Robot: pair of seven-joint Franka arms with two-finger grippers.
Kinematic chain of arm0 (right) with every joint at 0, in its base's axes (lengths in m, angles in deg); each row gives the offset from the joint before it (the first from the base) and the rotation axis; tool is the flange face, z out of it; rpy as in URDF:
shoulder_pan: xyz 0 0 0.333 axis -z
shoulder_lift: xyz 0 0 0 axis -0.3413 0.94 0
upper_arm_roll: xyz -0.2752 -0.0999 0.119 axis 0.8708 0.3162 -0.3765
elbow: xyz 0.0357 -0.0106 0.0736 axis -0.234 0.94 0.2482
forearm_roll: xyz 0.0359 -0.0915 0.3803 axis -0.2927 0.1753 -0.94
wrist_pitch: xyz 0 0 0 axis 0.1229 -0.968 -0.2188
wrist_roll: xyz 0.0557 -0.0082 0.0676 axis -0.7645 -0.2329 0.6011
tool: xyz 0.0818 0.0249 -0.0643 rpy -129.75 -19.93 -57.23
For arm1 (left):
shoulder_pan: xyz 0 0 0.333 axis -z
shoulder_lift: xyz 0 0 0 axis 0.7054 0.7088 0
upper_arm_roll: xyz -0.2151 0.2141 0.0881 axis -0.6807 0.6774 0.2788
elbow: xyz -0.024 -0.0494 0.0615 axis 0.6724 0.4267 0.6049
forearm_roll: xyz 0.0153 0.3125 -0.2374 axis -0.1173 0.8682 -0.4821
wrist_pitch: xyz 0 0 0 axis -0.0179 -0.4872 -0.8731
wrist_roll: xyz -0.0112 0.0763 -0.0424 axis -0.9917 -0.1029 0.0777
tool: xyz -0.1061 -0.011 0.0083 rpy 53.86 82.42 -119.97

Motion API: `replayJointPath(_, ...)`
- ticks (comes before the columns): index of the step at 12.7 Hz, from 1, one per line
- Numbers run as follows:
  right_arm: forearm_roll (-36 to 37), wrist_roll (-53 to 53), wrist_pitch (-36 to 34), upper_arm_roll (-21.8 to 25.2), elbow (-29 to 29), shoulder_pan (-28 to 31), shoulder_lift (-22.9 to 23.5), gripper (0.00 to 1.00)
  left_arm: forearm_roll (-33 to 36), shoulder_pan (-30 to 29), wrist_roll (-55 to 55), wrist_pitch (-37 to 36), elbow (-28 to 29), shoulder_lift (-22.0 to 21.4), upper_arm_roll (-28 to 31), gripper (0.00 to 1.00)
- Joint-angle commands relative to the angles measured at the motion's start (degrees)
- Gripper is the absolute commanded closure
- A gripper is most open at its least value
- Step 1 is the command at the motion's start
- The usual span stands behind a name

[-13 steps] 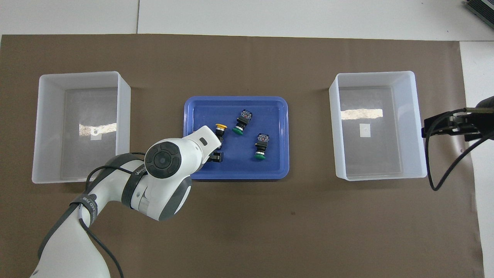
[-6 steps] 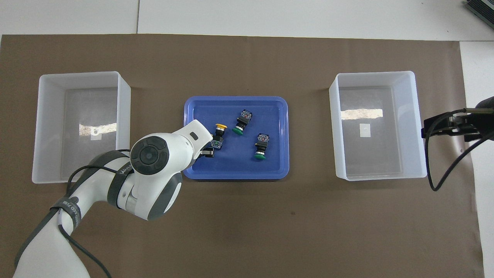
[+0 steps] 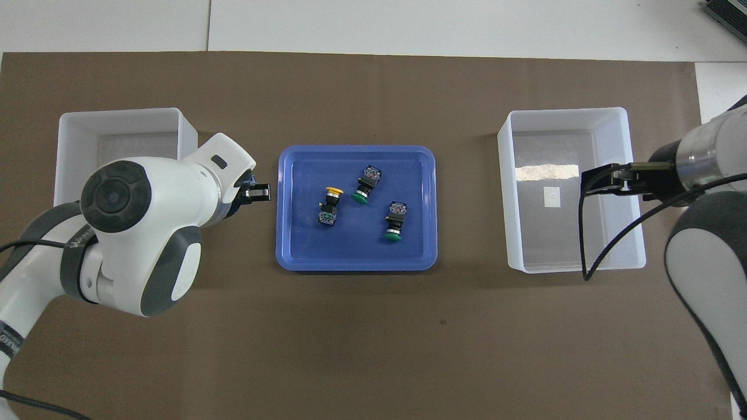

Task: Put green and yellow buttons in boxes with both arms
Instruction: 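Carry the yellow button to the left bin while the right gripper reaches the tray, then release the yellow button in the bin while the right gripper grasps a green button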

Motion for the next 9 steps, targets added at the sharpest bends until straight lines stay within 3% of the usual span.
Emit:
replayJointPath(1,-0.7,-10.2,6.7,-0.1,2.4,-5.6,1.5,0.0,0.9,-6.0,6.4,-3.8,-3.0,-1.2,-0.4,1.0)
replayJointPath(6,-0.7,-26.0,23.2,-0.1,2.3,-15.6,14.6,0.0,-0.2,-14.7,17.9,0.5,-3.2,-0.6,-0.4,1.0)
replayJointPath(9,-0.7,-30.4,28.2,-0.1,2.3,-18.9,19.4,0.0,-4.3,-18.4,24.1,4.0,-2.8,1.0,-0.4,1.0)
